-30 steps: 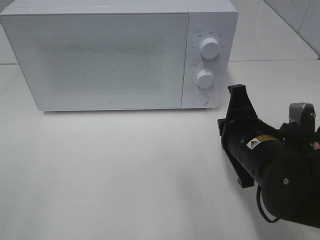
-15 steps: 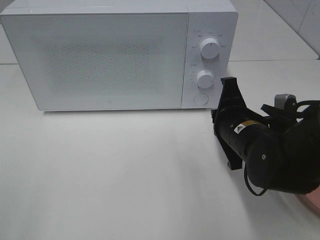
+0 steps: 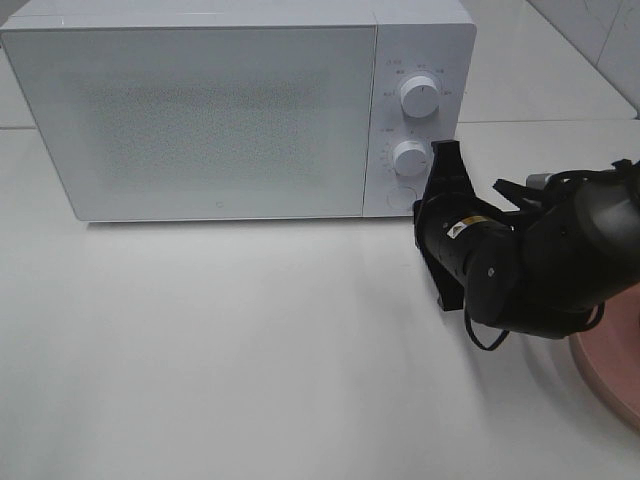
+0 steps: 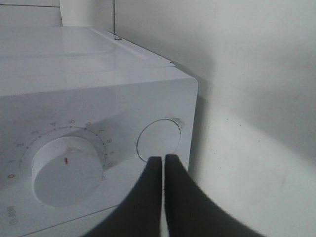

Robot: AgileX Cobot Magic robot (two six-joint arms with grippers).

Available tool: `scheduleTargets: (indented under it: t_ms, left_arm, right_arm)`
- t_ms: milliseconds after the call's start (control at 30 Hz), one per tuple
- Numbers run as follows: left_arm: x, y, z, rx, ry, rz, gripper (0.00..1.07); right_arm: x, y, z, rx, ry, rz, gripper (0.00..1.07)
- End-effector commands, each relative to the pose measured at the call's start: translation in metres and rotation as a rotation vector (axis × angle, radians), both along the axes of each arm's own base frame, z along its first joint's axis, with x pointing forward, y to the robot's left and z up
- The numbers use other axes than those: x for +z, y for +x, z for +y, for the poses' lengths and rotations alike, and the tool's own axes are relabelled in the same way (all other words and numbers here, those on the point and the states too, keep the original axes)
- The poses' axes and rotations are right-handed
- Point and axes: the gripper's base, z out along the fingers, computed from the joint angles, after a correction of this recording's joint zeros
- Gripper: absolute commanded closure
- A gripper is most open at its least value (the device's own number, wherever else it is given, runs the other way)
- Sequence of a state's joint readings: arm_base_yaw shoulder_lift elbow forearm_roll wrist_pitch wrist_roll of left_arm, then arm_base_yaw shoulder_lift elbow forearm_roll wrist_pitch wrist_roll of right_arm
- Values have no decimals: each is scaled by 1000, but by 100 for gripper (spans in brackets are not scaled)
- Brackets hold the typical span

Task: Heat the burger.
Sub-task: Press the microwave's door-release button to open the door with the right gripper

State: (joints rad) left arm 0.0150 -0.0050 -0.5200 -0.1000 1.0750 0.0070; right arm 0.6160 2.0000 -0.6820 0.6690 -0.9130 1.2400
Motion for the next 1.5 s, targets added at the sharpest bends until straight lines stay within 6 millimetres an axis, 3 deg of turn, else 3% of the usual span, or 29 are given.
scheduleTargets:
  t_ms: [33,367,1200,1500]
  left_arm:
    - [0,0,0,7,-7,-8,6]
    - [0,0,0,7,-7,-8,6]
    - [0,0,0,7,-7,-8,6]
    - [0,0,0,7,-7,-8,6]
  right_arm:
    - [-2,7,2,8,7,1,107]
    - [-11,27,7,-14,21,3,107]
    - [-21,43,11,-26,18,-18,107]
    - [-16,48,13,-26,19,-64,107]
